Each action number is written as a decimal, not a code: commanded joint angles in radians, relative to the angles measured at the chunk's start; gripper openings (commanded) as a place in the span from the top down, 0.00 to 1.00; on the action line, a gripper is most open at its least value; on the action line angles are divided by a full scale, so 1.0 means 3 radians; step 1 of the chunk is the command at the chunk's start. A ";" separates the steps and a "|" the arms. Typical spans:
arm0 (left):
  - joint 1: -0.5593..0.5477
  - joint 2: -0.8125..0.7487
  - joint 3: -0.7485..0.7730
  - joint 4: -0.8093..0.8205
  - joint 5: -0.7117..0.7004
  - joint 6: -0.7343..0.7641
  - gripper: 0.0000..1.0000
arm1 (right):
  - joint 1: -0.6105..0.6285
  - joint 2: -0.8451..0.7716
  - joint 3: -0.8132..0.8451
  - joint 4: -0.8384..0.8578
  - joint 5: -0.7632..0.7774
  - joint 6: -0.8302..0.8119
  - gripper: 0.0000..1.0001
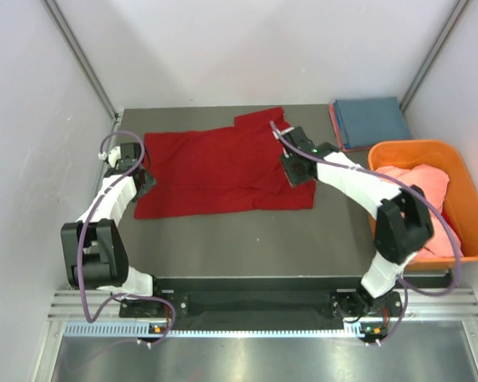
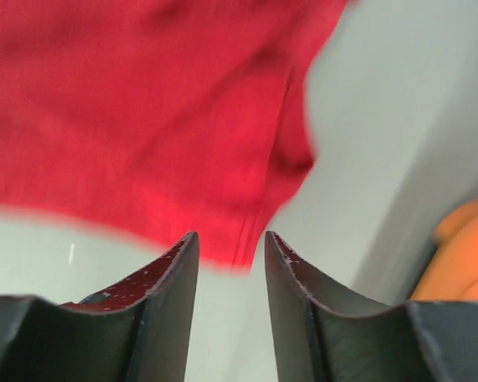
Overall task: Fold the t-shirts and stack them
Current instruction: Fold the tshirt
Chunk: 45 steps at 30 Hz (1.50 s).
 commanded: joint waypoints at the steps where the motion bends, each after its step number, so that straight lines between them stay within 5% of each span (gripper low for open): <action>1: 0.0019 -0.0094 -0.0168 0.0003 0.0128 0.0072 0.47 | -0.0123 -0.0613 -0.0450 -0.0049 -0.0547 0.0264 0.60; 6: 0.0080 -0.0136 -0.0409 -0.0028 -0.0205 -0.0035 0.42 | -0.0333 -0.0845 -0.0996 0.0074 -0.1058 0.0258 0.59; 17: 0.0244 0.0120 -0.0686 0.0207 0.0107 -0.0311 0.44 | -0.0696 -0.0590 -0.1223 0.0248 -0.1298 0.0177 0.58; 27: 0.0244 0.0534 -0.0384 0.0084 -0.0281 -0.0270 0.62 | -0.0819 -0.0201 -0.1166 0.0513 -0.1559 0.0095 0.59; 30: 0.0244 0.0468 -0.0425 0.0136 -0.0282 -0.0245 0.76 | -0.0829 -0.0170 -0.1197 0.0560 -0.1559 0.0085 0.64; 34: 0.0249 0.0519 -0.0399 0.0116 -0.0368 -0.0184 1.00 | -0.0824 -0.0206 -0.1274 0.0519 -0.1498 0.0130 0.94; 36: 0.0244 0.0544 -0.0394 0.0100 -0.0424 -0.0158 1.00 | -0.0824 -0.0302 -0.1319 0.0458 -0.1361 0.0186 1.00; 45: 0.0239 0.0376 -0.0491 0.0018 -0.0629 -0.0245 1.00 | -0.0819 -0.0839 -0.1631 0.0151 -0.1145 0.0376 1.00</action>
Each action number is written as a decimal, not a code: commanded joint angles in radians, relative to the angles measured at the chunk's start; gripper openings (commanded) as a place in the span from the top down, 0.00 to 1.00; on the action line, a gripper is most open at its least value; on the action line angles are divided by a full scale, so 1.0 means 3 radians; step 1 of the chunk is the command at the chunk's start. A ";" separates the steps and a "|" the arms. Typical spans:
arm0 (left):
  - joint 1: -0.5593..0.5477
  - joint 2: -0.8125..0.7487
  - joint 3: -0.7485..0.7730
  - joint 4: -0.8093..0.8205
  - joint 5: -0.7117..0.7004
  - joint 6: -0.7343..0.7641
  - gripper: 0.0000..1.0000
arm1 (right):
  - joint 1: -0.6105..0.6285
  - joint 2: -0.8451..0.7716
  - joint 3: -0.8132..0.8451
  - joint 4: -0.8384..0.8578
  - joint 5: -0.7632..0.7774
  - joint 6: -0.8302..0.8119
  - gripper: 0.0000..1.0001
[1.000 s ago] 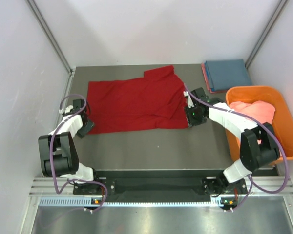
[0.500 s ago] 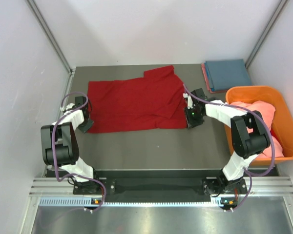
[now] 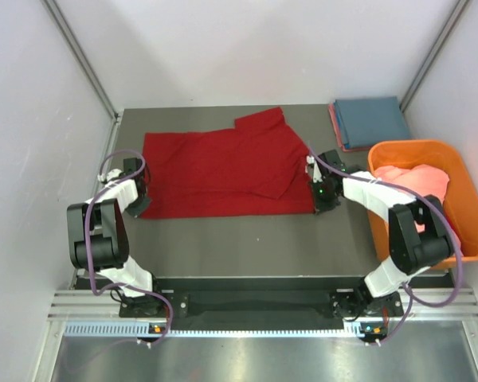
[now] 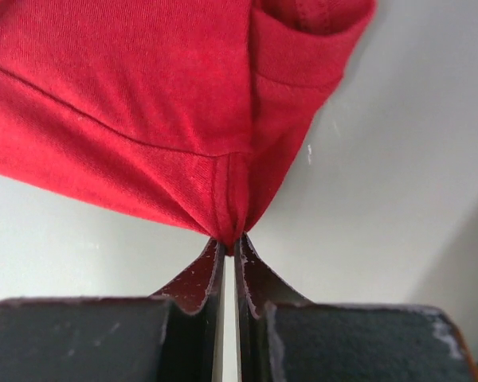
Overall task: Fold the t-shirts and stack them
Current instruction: Fold the tshirt
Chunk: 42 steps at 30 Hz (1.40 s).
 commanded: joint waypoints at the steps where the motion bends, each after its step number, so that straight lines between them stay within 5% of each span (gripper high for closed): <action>1: 0.0020 -0.0115 -0.0069 -0.0101 -0.0295 -0.0020 1.00 | -0.0023 -0.0330 -0.0142 -0.0172 0.0150 0.0133 1.00; 6: 0.0020 -0.0110 -0.0049 -0.0265 -0.0315 -0.0121 1.00 | -0.0008 -0.0580 -0.0372 -0.0101 0.0105 0.0261 1.00; 10: 0.0025 -0.0273 -0.0049 -0.0398 -0.0341 -0.0183 0.70 | 0.0049 -0.0591 -0.0460 -0.0070 0.0104 0.0368 0.91; 12: 0.0025 -0.0401 0.0012 -0.0439 -0.0377 -0.0123 0.65 | 0.0049 -0.0581 -0.0424 -0.0131 0.0171 0.0425 0.86; 13: 0.0015 -0.0437 0.0058 -0.0500 -0.0412 -0.0092 0.64 | 0.0049 -0.0596 -0.0399 -0.0233 0.0298 0.0450 0.74; 17: 0.0020 -0.0596 0.0324 -0.0607 -0.0154 0.0072 0.58 | 0.0044 -0.0734 -0.0240 -0.0448 0.0539 0.0614 0.64; 26: 0.0020 -0.0515 0.0794 -0.0127 0.1837 0.0696 0.56 | 0.0146 -0.0755 0.0164 -0.0066 0.0360 0.1767 0.59; 32: 0.0040 0.0124 0.1193 -0.0388 0.1399 0.0737 0.54 | 0.0340 -0.0438 0.0307 0.0303 0.0334 0.2581 0.58; 42: 0.0158 0.0938 0.1659 -0.0377 0.1398 0.0722 0.57 | 0.0636 0.0002 0.0389 0.0374 0.0478 0.3451 0.57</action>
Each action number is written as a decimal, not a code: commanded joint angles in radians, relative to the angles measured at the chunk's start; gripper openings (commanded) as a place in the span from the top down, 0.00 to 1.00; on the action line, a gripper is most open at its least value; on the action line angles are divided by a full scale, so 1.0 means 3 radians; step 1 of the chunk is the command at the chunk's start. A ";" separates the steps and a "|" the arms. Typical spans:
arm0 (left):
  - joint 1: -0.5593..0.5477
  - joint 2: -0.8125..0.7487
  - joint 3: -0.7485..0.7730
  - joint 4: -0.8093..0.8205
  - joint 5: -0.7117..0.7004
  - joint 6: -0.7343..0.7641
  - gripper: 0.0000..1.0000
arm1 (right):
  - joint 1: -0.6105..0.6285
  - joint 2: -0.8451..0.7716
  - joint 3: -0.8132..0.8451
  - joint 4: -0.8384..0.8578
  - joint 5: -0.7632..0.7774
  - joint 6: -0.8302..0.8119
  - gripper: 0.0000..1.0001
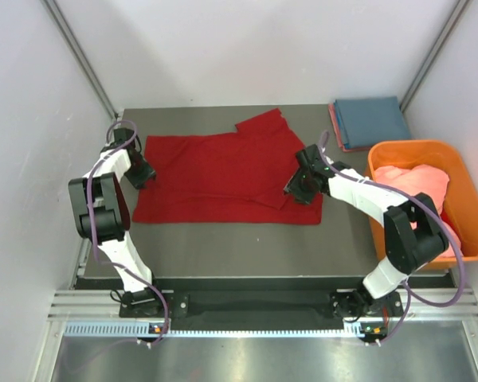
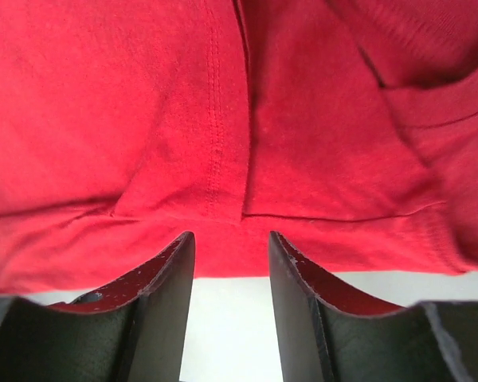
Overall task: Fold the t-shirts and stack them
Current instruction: Fold the tshirt
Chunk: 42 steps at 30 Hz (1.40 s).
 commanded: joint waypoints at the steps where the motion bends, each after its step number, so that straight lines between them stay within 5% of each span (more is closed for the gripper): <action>1: 0.0012 0.0122 0.0239 -0.0041 -0.0044 0.0020 0.57 | 0.0104 0.0049 0.0056 0.0172 0.0071 0.0465 0.57; 32: 0.0012 0.0480 0.0346 -0.0092 -0.0571 0.0045 0.64 | 0.0273 0.0525 -0.0302 0.0863 0.0137 0.0874 0.59; 35: 0.0012 0.0465 0.0362 -0.0102 -0.0576 0.0045 0.79 | 0.0273 0.0510 -0.0323 0.0894 0.0153 0.0879 0.73; 36: 0.0012 0.0459 0.0372 -0.0112 -0.0576 0.0045 0.84 | 0.0273 0.0499 -0.0338 0.0914 0.0148 0.0869 0.86; 37: 0.0012 0.0459 0.0392 -0.0127 -0.0576 0.0045 0.98 | 0.0273 0.0489 -0.0328 0.0940 0.0158 0.0823 0.92; 42: 0.0012 0.0444 0.0500 -0.0219 -0.0627 0.0025 1.00 | 0.0273 0.0402 -0.0292 0.1037 0.0250 0.0609 1.00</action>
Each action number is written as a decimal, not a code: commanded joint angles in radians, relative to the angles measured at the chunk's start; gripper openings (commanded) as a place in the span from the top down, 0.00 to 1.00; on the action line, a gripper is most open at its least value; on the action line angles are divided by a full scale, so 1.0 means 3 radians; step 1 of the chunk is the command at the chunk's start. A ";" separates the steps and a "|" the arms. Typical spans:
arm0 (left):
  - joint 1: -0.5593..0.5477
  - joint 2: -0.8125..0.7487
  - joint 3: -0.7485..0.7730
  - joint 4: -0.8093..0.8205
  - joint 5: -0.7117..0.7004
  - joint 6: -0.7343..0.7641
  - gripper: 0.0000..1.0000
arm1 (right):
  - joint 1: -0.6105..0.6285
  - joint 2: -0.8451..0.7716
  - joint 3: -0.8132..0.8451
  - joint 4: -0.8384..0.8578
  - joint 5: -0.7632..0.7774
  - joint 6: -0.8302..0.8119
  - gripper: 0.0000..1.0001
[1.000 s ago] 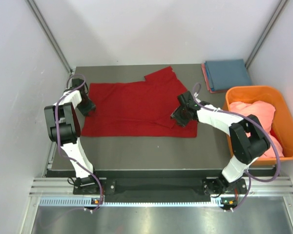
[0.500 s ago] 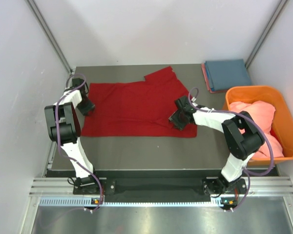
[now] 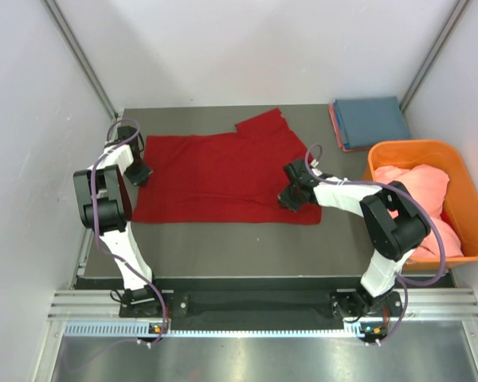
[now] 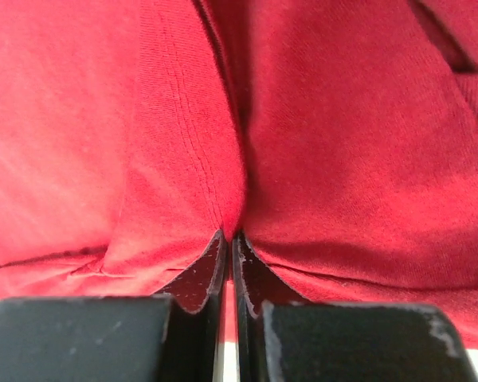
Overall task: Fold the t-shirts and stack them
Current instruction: Fold the tshirt
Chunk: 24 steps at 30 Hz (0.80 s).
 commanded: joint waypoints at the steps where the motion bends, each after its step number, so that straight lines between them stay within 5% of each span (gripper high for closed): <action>1: 0.0018 -0.0009 0.0155 -0.0118 -0.0114 -0.0004 1.00 | 0.0046 -0.0104 0.0064 0.0238 0.0147 -0.0226 1.00; 17: 0.0018 -0.0085 0.0237 -0.0240 -0.0242 0.0082 1.00 | 0.0051 0.0039 0.0657 0.0131 0.0275 -0.0912 1.00; 20: 0.0013 -0.0106 0.0293 -0.0343 -0.0293 0.0083 0.77 | 0.0051 0.0054 0.0657 0.0152 0.0239 -0.0912 1.00; 24: 0.0018 -0.0131 0.0324 -0.0363 -0.0175 0.0082 0.71 | 0.0067 0.0070 0.0637 0.0192 0.0178 -0.0891 1.00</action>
